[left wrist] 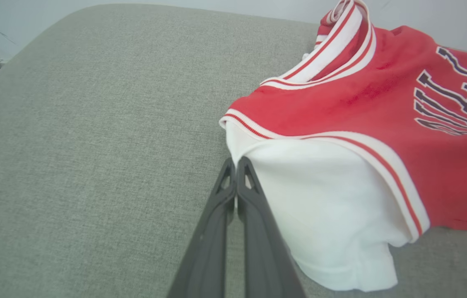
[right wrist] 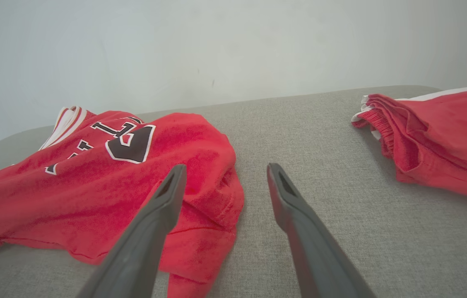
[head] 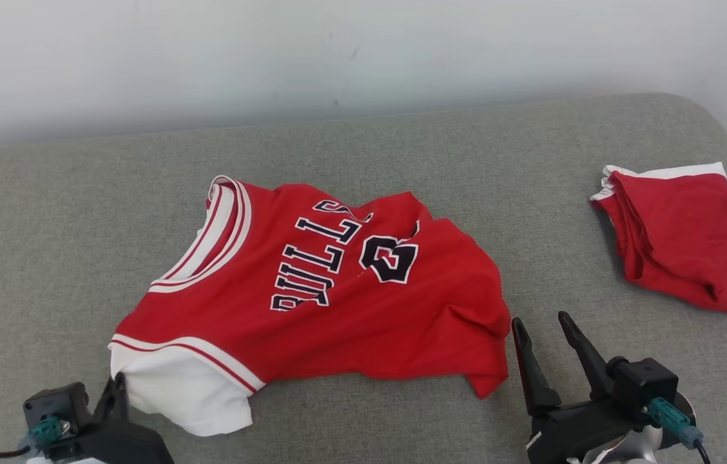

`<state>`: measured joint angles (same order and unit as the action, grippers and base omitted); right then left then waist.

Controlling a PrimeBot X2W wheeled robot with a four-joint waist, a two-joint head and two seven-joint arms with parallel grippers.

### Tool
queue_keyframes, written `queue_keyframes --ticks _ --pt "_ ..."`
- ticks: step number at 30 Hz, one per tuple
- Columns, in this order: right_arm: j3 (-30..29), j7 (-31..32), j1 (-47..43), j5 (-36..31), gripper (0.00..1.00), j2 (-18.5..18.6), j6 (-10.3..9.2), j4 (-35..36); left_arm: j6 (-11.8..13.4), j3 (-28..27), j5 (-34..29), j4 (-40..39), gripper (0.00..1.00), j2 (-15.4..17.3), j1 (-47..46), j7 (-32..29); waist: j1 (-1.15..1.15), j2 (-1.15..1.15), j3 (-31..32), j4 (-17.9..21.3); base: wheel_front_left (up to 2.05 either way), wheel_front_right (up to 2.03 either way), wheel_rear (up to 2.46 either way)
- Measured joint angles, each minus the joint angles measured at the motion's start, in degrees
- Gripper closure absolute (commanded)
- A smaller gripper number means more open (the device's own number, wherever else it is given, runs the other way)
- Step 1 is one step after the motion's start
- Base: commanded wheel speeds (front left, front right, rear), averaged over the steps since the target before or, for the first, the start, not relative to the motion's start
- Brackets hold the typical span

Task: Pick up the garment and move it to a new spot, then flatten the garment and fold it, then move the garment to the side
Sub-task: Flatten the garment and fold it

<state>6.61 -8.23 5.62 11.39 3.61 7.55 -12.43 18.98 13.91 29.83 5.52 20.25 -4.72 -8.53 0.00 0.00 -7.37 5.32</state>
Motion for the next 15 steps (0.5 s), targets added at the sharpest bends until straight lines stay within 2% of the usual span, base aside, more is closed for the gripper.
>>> queue_keyframes --ticks 8,11,15 --pt "-0.10 2.89 0.47 -0.51 0.00 1.23 0.00 0.70 4.66 -1.30 -3.71 1.60 1.00 0.53 1.00 4.26 0.00 0.00 -0.24 -0.96 0.00 0.00 0.00" --pt "0.22 4.22 0.64 -0.51 0.00 1.41 0.00 0.66 5.10 -1.72 -3.67 2.71 1.00 0.44 1.00 5.01 0.00 0.00 -0.08 -1.32 0.00 0.00 0.00" --pt "1.81 6.68 1.81 -0.16 0.00 1.65 0.00 -0.38 4.11 -1.04 -3.02 3.85 1.00 -0.29 0.98 5.23 0.00 0.00 -0.01 -1.78 0.00 0.00 0.00"
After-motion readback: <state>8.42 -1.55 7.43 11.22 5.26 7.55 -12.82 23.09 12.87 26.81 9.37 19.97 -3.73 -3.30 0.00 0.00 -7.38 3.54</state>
